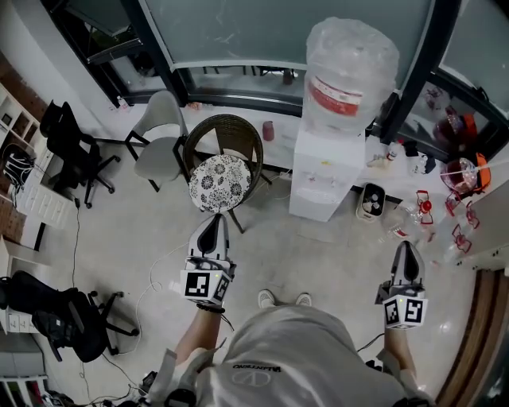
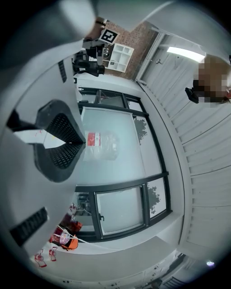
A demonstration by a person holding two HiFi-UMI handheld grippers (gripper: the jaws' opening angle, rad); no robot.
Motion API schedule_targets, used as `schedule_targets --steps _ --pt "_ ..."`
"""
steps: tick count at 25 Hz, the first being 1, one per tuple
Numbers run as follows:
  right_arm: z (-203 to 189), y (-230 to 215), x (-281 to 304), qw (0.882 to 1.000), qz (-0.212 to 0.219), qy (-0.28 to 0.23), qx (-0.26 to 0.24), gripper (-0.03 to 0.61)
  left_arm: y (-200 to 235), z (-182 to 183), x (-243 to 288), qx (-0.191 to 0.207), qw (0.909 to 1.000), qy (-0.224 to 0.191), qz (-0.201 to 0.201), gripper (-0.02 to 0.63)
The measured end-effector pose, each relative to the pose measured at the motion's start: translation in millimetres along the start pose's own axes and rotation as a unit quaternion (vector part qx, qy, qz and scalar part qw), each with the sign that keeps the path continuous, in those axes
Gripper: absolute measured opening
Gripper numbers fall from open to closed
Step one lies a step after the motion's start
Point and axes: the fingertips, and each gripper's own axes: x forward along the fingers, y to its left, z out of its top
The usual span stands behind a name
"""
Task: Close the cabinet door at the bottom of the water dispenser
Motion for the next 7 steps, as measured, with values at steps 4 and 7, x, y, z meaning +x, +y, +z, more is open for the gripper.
schedule_targets --steps 4,7 --pt "-0.3 -0.8 1.4 1.000 0.000 -0.001 0.000 0.015 -1.6 -1.0 2.3 0.001 1.0000 0.000 -0.004 0.008" --pt "1.1 -2.2 5.3 1.000 0.001 0.000 0.000 0.015 -3.4 0.5 6.6 0.005 1.0000 0.005 -0.005 0.008"
